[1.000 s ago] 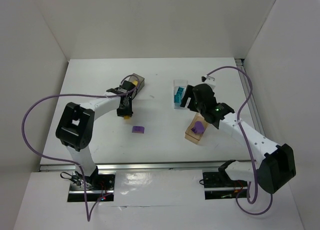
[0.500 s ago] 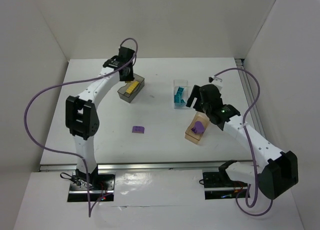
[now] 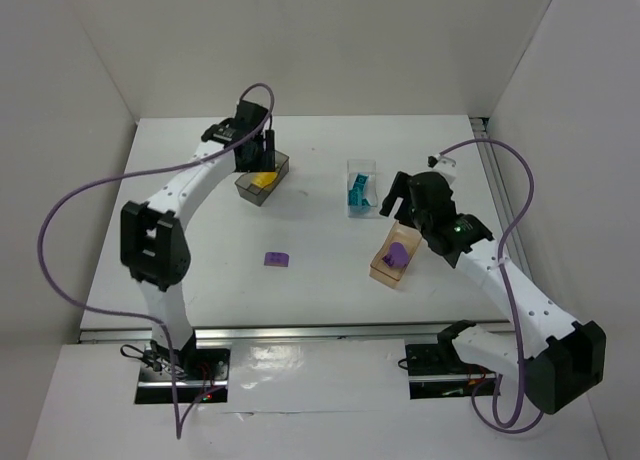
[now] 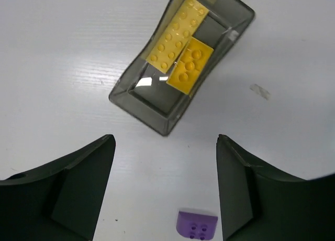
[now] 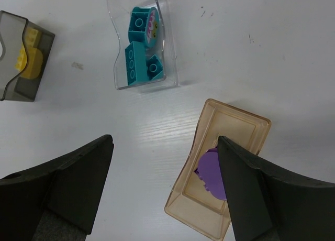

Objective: Sort the legos into containers by color

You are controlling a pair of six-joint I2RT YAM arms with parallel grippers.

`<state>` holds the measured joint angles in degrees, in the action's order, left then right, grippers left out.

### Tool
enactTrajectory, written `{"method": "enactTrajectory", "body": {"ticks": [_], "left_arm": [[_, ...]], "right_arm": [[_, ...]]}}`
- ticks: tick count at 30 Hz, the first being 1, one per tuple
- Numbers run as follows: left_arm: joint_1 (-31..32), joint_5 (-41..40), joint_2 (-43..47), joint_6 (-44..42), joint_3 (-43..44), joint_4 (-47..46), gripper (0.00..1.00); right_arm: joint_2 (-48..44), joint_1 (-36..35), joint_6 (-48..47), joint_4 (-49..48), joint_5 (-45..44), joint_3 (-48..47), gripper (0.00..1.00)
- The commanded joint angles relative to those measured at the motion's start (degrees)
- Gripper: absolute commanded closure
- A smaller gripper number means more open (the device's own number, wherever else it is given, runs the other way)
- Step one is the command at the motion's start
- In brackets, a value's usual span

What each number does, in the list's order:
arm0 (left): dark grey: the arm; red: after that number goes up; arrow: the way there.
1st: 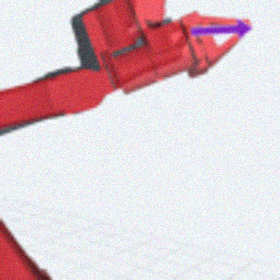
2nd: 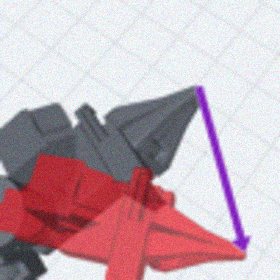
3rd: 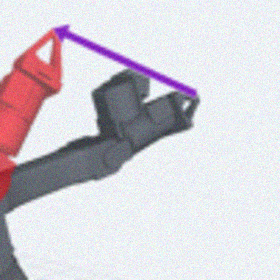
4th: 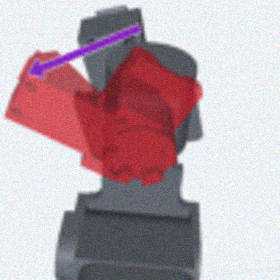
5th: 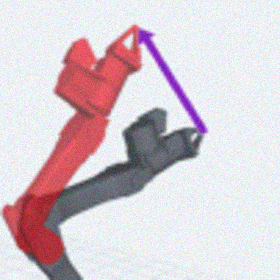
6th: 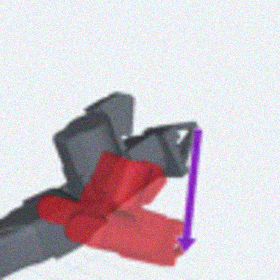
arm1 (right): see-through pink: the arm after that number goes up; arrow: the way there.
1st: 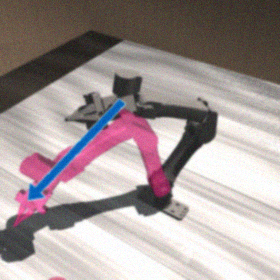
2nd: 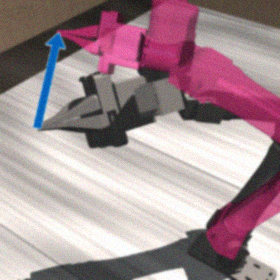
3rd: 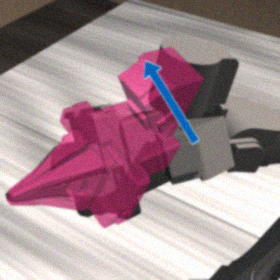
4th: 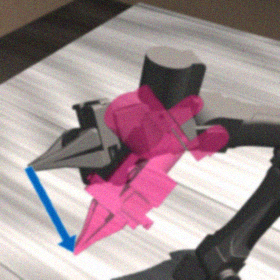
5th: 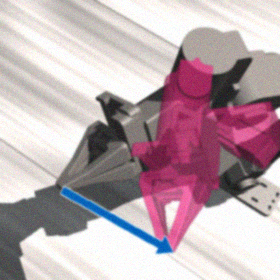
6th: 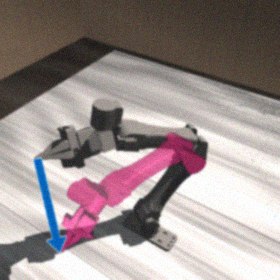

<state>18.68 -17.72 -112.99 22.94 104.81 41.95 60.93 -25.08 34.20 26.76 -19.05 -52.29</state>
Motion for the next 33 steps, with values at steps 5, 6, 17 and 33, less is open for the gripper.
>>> {"method": "enactTrajectory", "body": {"ticks": [5,6,17,33], "left_arm": [[10.9,-1.4,20.1,10.5,-28.6,-1.1,0.19],[11.7,-2.6,20.9,13.2,-30.5,-0.2,0.18],[5.8,-4.3,30.5,21.7,-31.0,5.3,0.14],[-14.8,6.6,37.6,12.5,-30.2,5.0,0.13]], "right_arm": [[0.5,0.4,-1.1,-0.1,2.9,2.3,0.12],[0.5,0.4,-2.0,-0.9,3.8,2.3,0.11],[19.6,-24.4,-21.9,-7.1,16.1,-5.9,0.1],[55.4,-32.1,-34.7,-14.9,10.6,-26.4,0.06]]}}
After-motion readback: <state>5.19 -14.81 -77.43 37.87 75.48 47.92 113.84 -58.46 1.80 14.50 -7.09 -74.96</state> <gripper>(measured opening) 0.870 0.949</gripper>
